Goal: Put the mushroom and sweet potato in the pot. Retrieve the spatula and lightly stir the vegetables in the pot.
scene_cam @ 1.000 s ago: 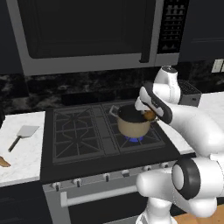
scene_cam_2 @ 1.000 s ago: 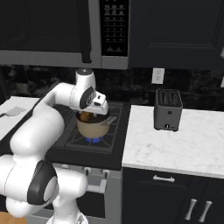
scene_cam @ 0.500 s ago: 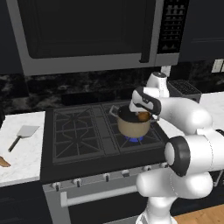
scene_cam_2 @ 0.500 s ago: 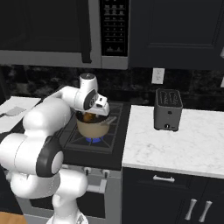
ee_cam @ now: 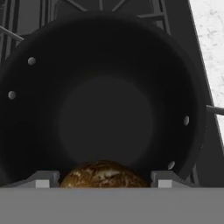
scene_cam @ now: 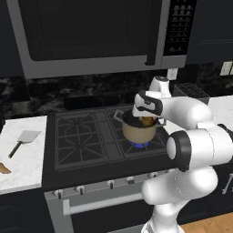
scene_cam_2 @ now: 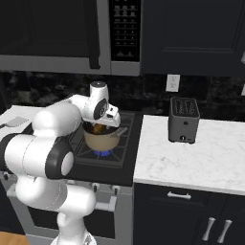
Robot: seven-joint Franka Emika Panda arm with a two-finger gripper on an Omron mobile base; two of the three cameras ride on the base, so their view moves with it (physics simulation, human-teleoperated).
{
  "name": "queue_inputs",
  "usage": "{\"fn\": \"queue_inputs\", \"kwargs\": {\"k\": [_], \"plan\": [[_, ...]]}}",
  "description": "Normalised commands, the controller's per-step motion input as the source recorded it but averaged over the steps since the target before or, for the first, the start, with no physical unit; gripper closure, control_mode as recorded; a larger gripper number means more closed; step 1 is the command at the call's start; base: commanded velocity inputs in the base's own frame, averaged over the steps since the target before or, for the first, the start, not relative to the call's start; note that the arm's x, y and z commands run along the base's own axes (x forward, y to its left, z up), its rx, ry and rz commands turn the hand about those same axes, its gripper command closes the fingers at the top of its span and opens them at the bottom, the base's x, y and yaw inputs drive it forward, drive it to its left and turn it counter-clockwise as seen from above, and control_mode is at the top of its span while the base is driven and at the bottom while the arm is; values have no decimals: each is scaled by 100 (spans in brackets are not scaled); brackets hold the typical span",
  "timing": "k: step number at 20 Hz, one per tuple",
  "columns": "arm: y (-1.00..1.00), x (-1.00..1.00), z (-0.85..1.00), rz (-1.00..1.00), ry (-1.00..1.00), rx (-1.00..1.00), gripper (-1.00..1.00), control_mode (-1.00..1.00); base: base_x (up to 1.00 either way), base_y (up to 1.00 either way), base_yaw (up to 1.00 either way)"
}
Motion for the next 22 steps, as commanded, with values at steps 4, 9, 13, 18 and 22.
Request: {"fn": "queue_inputs", "kwargs": {"k": [4, 9, 13, 18, 22], "plan": [[0, 0, -1, 0, 1, 0, -100, -100, 0, 0, 0], [4, 4, -8, 0, -5, 0, -100, -100, 0, 0, 0], [11, 18, -8, 0, -9, 0, -100, -100, 0, 0, 0], [12, -11, 33, 0, -29, 2, -100, -100, 0, 0, 0], [9, -55, 74, 0, -22, 2, -100, -100, 0, 0, 0]]}}
